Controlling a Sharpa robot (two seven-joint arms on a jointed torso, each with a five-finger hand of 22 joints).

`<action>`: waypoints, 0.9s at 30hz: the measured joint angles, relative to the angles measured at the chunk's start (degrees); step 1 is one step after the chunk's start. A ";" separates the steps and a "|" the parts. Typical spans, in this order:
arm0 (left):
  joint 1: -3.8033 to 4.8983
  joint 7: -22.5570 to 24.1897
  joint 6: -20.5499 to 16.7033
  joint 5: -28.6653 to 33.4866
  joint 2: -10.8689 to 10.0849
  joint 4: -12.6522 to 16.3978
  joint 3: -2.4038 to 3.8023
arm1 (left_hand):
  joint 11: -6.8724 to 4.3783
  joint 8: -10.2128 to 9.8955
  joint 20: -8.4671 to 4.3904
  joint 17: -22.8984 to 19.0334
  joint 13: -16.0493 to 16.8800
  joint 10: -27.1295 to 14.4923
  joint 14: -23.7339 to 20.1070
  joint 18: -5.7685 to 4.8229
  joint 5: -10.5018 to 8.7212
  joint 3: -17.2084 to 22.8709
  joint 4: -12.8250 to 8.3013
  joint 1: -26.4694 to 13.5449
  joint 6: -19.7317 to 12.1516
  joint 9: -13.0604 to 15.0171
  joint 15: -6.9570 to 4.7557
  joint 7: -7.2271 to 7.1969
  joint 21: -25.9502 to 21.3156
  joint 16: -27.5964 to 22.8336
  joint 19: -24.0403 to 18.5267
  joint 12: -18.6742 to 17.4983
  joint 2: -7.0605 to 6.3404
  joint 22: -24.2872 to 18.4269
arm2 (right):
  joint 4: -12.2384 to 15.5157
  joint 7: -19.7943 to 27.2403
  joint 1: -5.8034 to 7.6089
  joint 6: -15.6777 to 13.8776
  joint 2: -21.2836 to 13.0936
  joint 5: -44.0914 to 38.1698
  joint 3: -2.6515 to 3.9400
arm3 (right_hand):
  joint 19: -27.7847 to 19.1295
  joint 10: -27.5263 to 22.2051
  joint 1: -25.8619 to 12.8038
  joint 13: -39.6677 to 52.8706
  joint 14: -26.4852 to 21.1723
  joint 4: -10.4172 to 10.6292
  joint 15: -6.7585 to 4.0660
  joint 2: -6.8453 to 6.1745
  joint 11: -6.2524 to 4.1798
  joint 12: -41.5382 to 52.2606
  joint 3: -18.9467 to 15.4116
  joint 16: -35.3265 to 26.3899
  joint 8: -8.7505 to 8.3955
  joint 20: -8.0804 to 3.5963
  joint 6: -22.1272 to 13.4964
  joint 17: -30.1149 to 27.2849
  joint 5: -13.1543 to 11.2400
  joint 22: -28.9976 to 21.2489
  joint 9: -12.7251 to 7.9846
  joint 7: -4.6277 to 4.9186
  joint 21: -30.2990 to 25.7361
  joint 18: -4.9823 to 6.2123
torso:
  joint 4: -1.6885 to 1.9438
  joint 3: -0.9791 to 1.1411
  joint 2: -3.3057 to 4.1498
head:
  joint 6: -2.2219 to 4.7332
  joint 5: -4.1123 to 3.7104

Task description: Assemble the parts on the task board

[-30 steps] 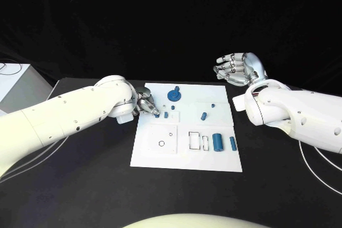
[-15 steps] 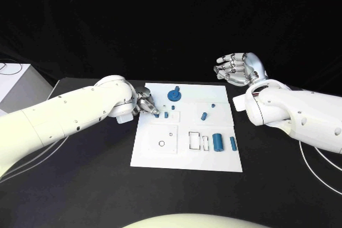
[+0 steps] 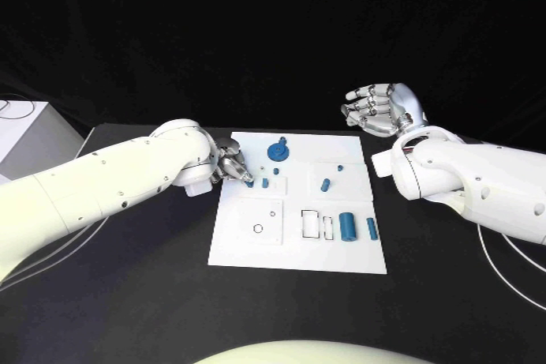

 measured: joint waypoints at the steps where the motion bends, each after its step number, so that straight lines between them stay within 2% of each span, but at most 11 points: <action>1: 0.01 0.00 0.08 -0.01 -0.01 0.00 0.00 | 0.00 0.00 0.00 0.00 0.00 0.00 -0.03 0.00 0.00 0.00 0.00 0.01 0.00 0.00 -0.03 0.00 0.00 0.00 0.00 0.00 0.01 0.00 | 0.00 0.00 0.00 0.00 0.00 0.00 0.00 | 0.00 0.00 0.00 0.00 0.00 0.00 0.00 0.00 0.00 0.00 0.00 0.00 0.00 0.00 0.00 0.00 0.00 0.00 0.00 0.00 0.00 0.00 | 0.00 0.00 0.00 | -0.01 -0.02; 27: 0.02 0.09 0.92 -0.57 -0.04 0.06 0.04 | 0.01 -0.11 0.00 0.00 0.02 0.00 -0.21 0.00 -0.14 0.00 0.00 0.07 0.20 0.01 -0.20 0.20 0.09 0.00 0.00 0.00 0.07 -0.05 | -0.02 0.04 -0.04 0.00 -0.04 0.00 0.00 | 0.00 0.00 0.00 -0.12 0.00 0.00 0.00 0.00 0.00 0.00 0.00 0.00 0.00 0.00 0.00 0.00 0.00 -0.21 -0.07 0.00 0.00 0.00 | -0.02 0.01 0.00 | -0.06 -0.05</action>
